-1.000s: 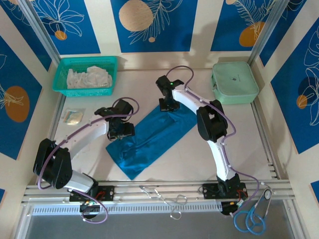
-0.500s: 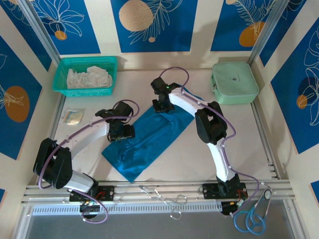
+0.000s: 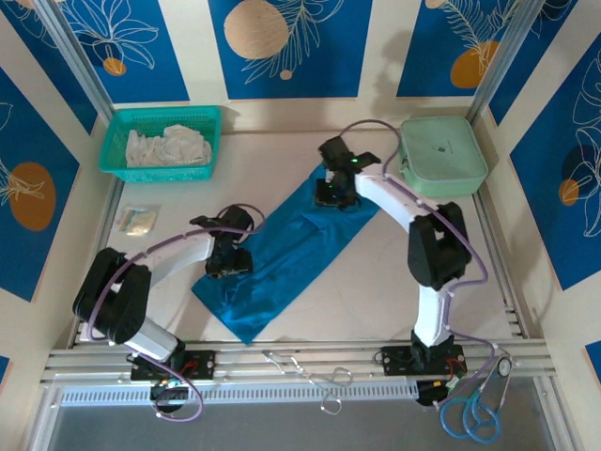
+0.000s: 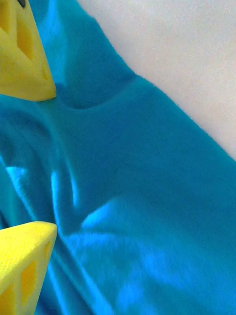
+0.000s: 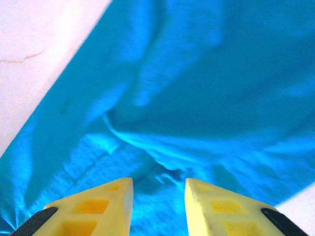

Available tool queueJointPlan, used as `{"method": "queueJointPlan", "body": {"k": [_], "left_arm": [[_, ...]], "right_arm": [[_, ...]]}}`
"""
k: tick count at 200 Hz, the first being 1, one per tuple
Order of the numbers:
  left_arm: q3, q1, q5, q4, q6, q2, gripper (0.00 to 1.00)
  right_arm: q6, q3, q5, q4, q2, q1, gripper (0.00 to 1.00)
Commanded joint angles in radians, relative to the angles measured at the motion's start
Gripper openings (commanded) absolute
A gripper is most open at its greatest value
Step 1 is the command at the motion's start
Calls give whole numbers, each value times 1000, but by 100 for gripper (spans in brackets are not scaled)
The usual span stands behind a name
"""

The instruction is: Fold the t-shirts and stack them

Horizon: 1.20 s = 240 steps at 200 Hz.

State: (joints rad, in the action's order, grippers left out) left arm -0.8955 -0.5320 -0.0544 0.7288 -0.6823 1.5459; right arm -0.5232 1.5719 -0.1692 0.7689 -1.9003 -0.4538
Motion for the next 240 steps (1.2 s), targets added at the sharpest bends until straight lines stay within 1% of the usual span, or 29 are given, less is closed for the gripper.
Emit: {"method": "queueJointPlan", "body": {"k": [1,19,33,65,97,122,154,176,188,213,240], "left_arm": [[39,12,33,-51,-22,29,65],[64,10,46,-60,-26,37,64],[85,10,55,-64,-29,36,64],[141,5,93,-91,-55,25,64],[192,-18,159,-155,-110,27,64],[217,-54,236,-258,-174,71,64],[193,-126,357,-432,-279,162,64],[143,-191,401,-471,-330,197,64],[116,-224,405,-458,-344,190,66],[82,-273,400,-395,-357,114,72],[41,-299,326,-214,-340,-26,75]], "right_arm": [[-77,-120,119,-51,-11,73,32],[-90,-161,153,-100,-38,115,32],[-85,-135,149,-104,-87,135,31],[-58,14,149,-65,-242,163,27],[-26,218,167,7,-409,172,26],[20,454,182,88,-560,179,25],[72,841,208,216,-764,192,25],[89,1070,253,273,-882,208,26],[88,1118,285,269,-905,218,27],[89,1098,334,238,-876,233,27],[104,1096,367,239,-807,246,27]]}}
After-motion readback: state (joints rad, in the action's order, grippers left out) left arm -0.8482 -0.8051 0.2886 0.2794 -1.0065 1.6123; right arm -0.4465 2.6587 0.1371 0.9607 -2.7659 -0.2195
